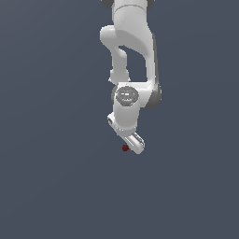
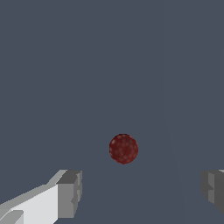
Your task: Pick up the object and move it to a goal position.
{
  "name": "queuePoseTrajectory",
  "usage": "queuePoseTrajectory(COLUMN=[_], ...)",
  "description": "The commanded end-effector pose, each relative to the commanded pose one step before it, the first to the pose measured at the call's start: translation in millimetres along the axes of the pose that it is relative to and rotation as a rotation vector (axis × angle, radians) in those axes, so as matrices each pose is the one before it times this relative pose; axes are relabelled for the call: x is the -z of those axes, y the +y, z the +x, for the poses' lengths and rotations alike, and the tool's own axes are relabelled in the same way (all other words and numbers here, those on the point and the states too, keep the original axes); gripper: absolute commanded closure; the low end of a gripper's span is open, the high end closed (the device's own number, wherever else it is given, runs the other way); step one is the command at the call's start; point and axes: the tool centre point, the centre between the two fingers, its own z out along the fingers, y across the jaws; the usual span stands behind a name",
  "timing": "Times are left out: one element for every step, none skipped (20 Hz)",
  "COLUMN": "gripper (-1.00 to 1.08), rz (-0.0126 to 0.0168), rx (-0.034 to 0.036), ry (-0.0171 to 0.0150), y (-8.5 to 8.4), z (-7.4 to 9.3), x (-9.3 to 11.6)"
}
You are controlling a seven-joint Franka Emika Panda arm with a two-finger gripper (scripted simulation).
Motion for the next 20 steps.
queuePoseTrajectory(gripper=[-0.92, -0.92, -0.92, -0.92, -0.92, -0.92, -0.92, -0.92, -0.92, -0.92, -0.92, -0.92, -0.92, -0.92, -0.92, -0.92, -0.92, -0.92, -0.92, -0.92], rz=[0.00042, 0.00013, 0.00015, 0.00016, 0.00017, 0.00018, 0.00018, 0.00018, 0.00017, 0.00016, 0.00014, 0.00013, 0.00011, 0.00009, 0.00006, 0.00004, 0.00001, -0.00033, 0.00000, 0.00000], rx=[-0.06163, -0.02097, -0.01961, -0.01825, -0.01688, -0.01552, -0.01417, -0.01283, -0.01145, -0.01011, -0.00875, -0.00741, -0.00607, -0.00471, -0.00337, -0.00194, -0.00069, 0.00444, 0.00000, 0.00000], ry=[0.00476, 0.00165, 0.00157, 0.00149, 0.00140, 0.00131, 0.00121, 0.00111, 0.00100, 0.00089, 0.00078, 0.00066, 0.00055, 0.00042, 0.00030, 0.00018, 0.00006, -0.00049, 0.00000, 0.00000], y=[-1.65, -0.56, -0.51, -0.47, -0.44, -0.40, -0.36, -0.32, -0.29, -0.25, -0.22, -0.18, -0.15, -0.12, -0.08, -0.07, -0.01, 0.15, 0.00, -0.01], z=[0.39, 0.06, 0.05, 0.04, 0.02, 0.01, 0.01, 0.01, -0.01, 0.00, -0.01, -0.01, 0.00, -0.01, 0.00, -0.05, 0.01, -0.10, -0.02, -0.07], x=[-4.84, -1.69, -1.58, -1.46, -1.35, -1.24, -1.13, -1.02, -0.91, -0.80, -0.70, -0.59, -0.48, -0.37, -0.27, -0.16, -0.05, 0.20, -0.39, -1.15])
